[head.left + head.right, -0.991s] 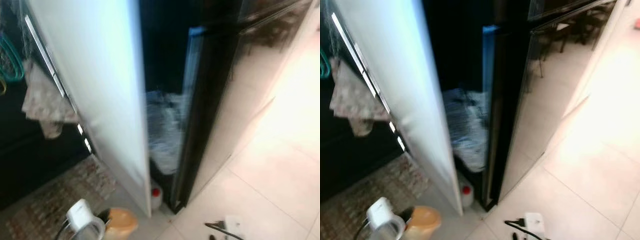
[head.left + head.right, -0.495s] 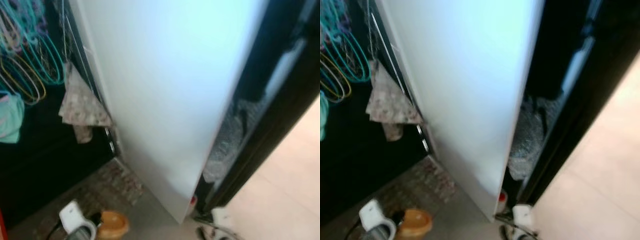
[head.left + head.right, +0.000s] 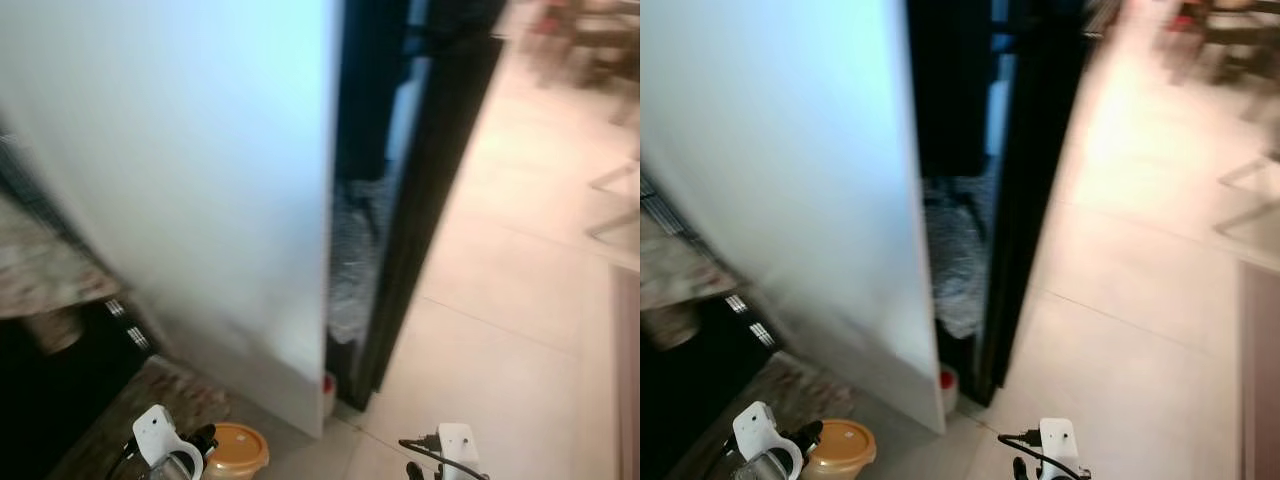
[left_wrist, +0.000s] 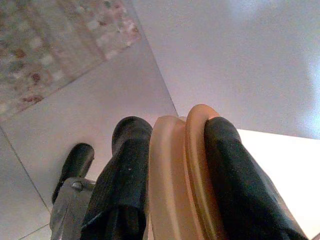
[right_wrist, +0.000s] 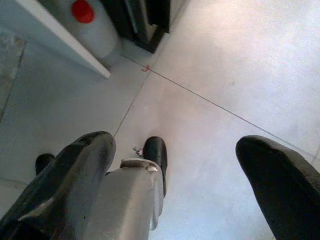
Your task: Restocking fridge
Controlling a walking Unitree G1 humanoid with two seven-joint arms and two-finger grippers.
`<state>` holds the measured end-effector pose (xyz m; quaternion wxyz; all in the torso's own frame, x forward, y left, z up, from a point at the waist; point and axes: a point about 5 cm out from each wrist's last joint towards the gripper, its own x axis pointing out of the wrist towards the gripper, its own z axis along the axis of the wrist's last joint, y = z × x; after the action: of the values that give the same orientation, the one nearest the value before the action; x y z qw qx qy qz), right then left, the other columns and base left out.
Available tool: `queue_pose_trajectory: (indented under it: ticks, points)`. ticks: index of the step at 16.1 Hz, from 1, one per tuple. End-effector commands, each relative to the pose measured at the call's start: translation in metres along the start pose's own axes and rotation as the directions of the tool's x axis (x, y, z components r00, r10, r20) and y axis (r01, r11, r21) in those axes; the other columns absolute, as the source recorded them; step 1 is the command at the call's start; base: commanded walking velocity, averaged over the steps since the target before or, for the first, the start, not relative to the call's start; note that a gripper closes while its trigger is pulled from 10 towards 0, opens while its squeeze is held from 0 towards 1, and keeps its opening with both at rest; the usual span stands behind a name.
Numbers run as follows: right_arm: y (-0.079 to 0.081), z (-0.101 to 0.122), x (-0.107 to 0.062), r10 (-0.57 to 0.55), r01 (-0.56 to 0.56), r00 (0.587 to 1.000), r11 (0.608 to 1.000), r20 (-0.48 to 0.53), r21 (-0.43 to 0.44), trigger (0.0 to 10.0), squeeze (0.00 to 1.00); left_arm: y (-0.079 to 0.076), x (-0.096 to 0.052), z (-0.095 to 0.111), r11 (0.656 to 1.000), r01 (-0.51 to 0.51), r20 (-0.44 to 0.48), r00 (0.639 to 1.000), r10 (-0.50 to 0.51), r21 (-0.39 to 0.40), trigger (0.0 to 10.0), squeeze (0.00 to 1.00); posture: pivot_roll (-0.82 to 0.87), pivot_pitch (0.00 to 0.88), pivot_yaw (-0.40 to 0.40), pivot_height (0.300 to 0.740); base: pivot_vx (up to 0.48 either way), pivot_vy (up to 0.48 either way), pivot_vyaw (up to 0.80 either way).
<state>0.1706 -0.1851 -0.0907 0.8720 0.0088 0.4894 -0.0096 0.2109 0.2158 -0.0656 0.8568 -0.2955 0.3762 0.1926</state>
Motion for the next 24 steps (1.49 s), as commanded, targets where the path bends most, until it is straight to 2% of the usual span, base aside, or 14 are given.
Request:
queue_pose_trajectory:
  ticks: [1, 3, 5, 9, 12, 15, 16, 17, 18, 21, 24]
  points:
    - [0.004, -0.001, 0.0, 0.007, -0.007, 1.0, 1.0, -0.005, 0.006, 10.0, 0.0, 0.005, -0.001, -0.001, 1.0, -0.015, -0.007, 1.0, 0.015, 0.019, 10.0, 0.0, 0.02, 0.0, 0.039, 0.74, 0.0, 0.0, -0.79]
    - [0.003, -0.001, 0.0, 0.006, -0.006, 1.0, 1.0, -0.003, 0.007, 10.0, 0.0, 0.005, -0.001, -0.002, 1.0, -0.017, -0.01, 1.0, 0.017, 0.021, 10.0, 0.0, 0.02, 0.0, 0.038, 0.74, 0.0, 0.0, -0.78]
    - [0.003, 0.0, 0.0, -0.004, 0.004, 1.0, 1.0, 0.01, 0.007, 10.0, 0.0, 0.005, -0.001, -0.003, 1.0, -0.018, -0.013, 1.0, 0.018, 0.022, 10.0, 0.0, 0.02, 0.0, 0.037, 0.74, 0.0, 0.0, 0.0]
    - [0.001, 0.009, -0.001, -0.049, 0.047, 0.991, 0.999, 0.121, 0.014, 10.0, 0.0, 0.006, -0.001, -0.004, 1.0, -0.021, -0.015, 1.0, 0.021, 0.022, 10.0, 0.0, 0.01, 0.0, 0.039, 0.74, 0.0, 0.0, 0.0]
    - [-0.002, 0.018, -0.004, -0.107, 0.089, 0.966, 0.993, 0.237, 0.083, 10.0, 0.0, 0.007, -0.001, -0.004, 0.999, -0.022, -0.016, 1.0, 0.022, 0.024, 10.0, 0.0, 0.0, 0.0, 0.036, 0.74, 0.0, 0.0, 0.0]
    - [-0.001, 0.024, -0.006, -0.097, 0.06, 0.944, 0.99, 0.317, 0.124, 10.0, 0.0, 0.008, -0.002, -0.004, 0.999, -0.026, -0.014, 1.0, 0.026, 0.022, 10.0, 0.0, 0.0, 0.0, 0.035, 0.74, 0.0, 0.0, 0.0]
    - [-0.003, 0.081, -0.008, -0.093, 0.058, 0.872, 0.994, 0.48, 0.089, 10.0, 0.0, 0.008, -0.002, -0.003, 0.999, -0.027, -0.009, 1.0, 0.027, 0.018, 10.0, 0.0, 0.0, 0.0, 0.035, 0.74, 0.0, 0.0, 0.0]
    - [-0.002, 0.134, -0.017, -0.09, 0.064, 0.781, 0.996, 0.618, 0.064, 10.0, 0.0, 0.009, -0.002, -0.003, 0.999, -0.029, -0.008, 1.0, 0.029, 0.017, 10.0, 0.0, 0.0, 0.0, 0.033, 0.74, 0.0, 0.0, 0.0]
    - [0.003, 0.15, -0.022, -0.069, 0.051, 0.738, 0.998, 0.672, 0.046, 10.0, 0.0, 0.009, -0.002, -0.003, 0.999, -0.03, -0.008, 1.0, 0.03, 0.016, 10.0, 0.0, 0.0, 0.0, 0.033, 0.74, 0.0, 0.0, 0.0]
    - [0.012, 0.163, -0.027, -0.013, -0.009, 0.692, 1.0, 0.722, 0.026, 10.0, 0.0, 0.01, -0.002, -0.003, 0.999, -0.031, -0.01, 0.999, 0.031, 0.016, 10.0, 0.0, 0.0, 0.0, 0.034, 0.74, 0.0, 0.0, 0.0]
    - [0.014, 0.163, -0.029, -0.002, 0.003, 0.672, 1.0, 0.741, 0.0, 10.0, 0.0, 0.011, -0.002, -0.004, 0.999, -0.033, -0.011, 0.999, 0.034, 0.016, 10.0, 0.0, 0.0, 0.0, 0.033, 0.74, 0.0, 0.0, 0.0]
